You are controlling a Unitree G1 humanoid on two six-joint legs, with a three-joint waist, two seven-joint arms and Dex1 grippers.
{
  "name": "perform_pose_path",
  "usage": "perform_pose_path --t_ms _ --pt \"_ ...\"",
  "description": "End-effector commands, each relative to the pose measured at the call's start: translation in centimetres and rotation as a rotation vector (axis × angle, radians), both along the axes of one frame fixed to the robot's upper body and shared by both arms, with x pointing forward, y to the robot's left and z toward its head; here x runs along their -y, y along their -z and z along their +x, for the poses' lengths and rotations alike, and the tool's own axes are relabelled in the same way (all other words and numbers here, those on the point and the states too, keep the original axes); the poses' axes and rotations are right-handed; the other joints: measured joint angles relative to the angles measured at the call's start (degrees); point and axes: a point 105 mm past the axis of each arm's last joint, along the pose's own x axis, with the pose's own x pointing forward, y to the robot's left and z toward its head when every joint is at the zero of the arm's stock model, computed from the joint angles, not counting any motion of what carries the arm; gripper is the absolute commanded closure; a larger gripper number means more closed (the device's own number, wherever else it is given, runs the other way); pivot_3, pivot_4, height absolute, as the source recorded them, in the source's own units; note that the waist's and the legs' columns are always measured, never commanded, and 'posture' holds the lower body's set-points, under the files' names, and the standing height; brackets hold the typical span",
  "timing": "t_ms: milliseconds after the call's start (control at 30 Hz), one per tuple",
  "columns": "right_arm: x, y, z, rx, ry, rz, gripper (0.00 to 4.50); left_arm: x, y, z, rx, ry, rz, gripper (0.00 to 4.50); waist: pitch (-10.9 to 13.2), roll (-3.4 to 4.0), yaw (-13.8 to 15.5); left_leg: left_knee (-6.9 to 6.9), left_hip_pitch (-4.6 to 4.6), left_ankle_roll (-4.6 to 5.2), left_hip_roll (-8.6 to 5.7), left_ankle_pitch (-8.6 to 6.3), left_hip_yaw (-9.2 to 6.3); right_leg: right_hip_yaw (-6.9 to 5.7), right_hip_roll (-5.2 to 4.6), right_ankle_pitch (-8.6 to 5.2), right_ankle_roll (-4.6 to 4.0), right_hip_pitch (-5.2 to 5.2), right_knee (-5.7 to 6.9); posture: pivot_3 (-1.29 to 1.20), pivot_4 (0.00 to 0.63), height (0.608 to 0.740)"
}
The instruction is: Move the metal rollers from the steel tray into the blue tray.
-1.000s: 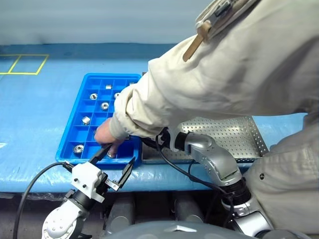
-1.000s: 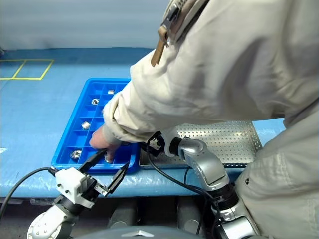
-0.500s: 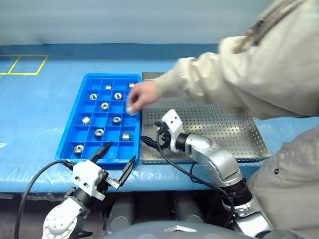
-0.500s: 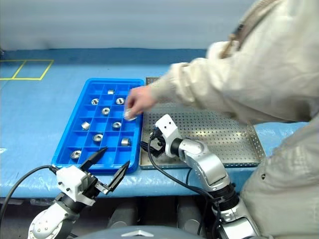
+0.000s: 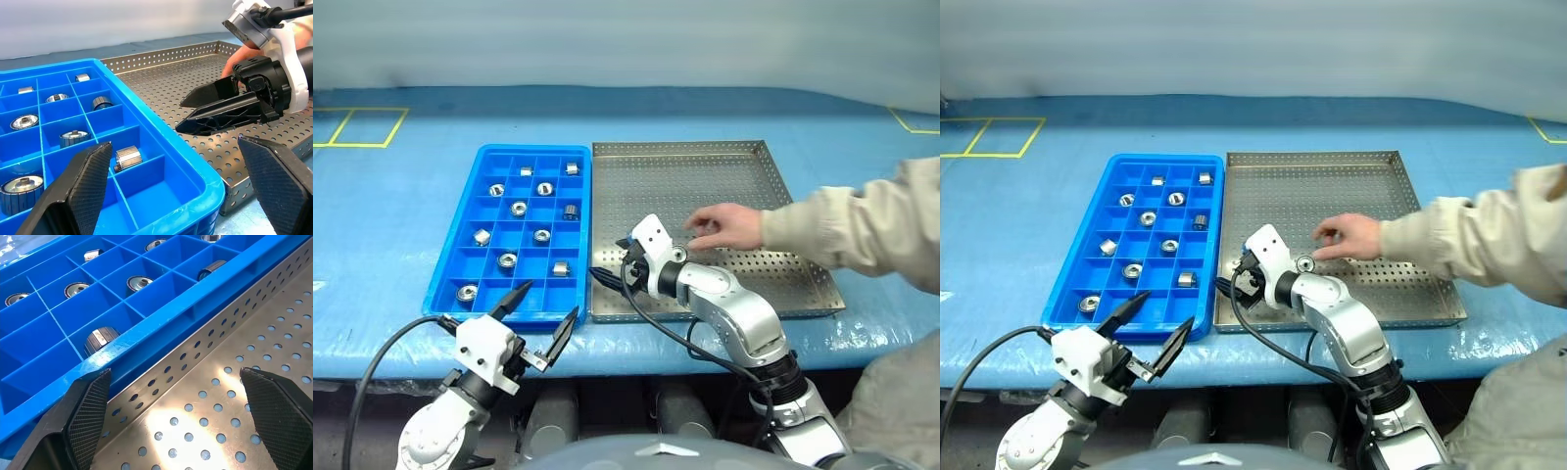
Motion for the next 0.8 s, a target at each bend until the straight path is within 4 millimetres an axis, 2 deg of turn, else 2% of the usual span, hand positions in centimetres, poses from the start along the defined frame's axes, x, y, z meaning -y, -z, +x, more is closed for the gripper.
perform_pose_path --t_ms 33,400,533,633,800 --pt "-0.1 -1.8 0.2 0.061 -0.001 0.034 0.06 0.0 -0.9 0.1 0.039 -0.002 -0.003 0.00 0.00 0.00 0.00 0.00 0.00 0.00 0.00 0.00 0.00 0.00 0.00 0.00 0.00 0.00 0.00 0.08 0.150 0.740" --pt "-0.1 -1.8 0.2 0.061 -0.001 0.035 0.06 0.0 -0.9 0.1 0.039 -0.002 -0.004 0.00 0.00 0.00 -0.01 0.02 0.04 0.00 0.00 0.00 0.00 0.00 0.00 0.00 0.00 0.04 0.00 0.08 0.150 0.740" --pt "4.6 -5.4 3.6 0.221 0.256 0.051 0.06 -1.9 -2.5 3.2 0.099 -0.121 0.048 0.00 0.04 0.08 0.11 0.16 0.00 0.03 -0.03 0.02 -0.06 -0.01 0.01 0.02 0.04 0.06 0.08 -0.02 0.150 0.740" --pt "6.4 -5.6 4.4 0.237 0.353 0.043 0.06 -1.6 -3.1 4.4 0.098 -0.101 0.044 0.00 -0.05 0.09 -0.62 0.46 0.08 0.05 -0.01 0.03 -0.09 -0.01 0.05 0.09 0.14 0.33 0.10 -0.04 0.150 0.740" --pt "7.8 -5.0 4.2 0.224 0.432 0.018 0.06 -1.2 -3.6 5.8 0.081 -0.065 0.027 0.00 -0.07 0.08 -2.55 0.46 0.21 0.10 -0.03 -0.01 -0.06 0.03 0.03 0.13 0.20 0.51 0.00 -0.07 0.150 0.740"
